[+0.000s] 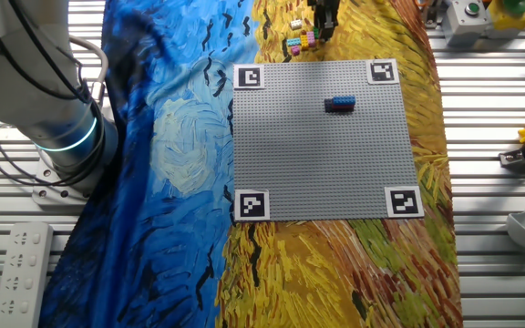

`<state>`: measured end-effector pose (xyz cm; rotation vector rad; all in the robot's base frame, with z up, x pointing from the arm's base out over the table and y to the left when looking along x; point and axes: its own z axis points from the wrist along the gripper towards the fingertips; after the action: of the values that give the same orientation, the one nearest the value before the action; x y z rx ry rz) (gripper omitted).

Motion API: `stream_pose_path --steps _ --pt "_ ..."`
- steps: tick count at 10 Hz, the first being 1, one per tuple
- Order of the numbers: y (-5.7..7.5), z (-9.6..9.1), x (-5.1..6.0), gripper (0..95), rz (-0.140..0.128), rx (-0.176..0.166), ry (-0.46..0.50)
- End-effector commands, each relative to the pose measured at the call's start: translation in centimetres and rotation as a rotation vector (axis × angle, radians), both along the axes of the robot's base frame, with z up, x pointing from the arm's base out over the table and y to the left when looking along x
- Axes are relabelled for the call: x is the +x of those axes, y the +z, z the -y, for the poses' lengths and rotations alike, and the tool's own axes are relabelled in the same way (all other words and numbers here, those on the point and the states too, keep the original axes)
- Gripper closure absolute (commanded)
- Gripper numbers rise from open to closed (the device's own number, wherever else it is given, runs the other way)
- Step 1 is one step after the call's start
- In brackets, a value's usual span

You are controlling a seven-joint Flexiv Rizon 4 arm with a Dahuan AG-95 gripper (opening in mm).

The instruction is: Stack small Lego blocks one on top of the other

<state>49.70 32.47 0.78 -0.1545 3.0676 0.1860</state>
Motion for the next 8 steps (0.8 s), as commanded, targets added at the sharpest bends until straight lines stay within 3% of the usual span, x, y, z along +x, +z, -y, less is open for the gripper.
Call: stream_pose_path --steps 1,8 --pt "0.08 -0.04 0.03 57.0 0.003 0.008 -0.001" --pt "0.00 -0.09 0.06 57.0 0.006 0.037 0.003"
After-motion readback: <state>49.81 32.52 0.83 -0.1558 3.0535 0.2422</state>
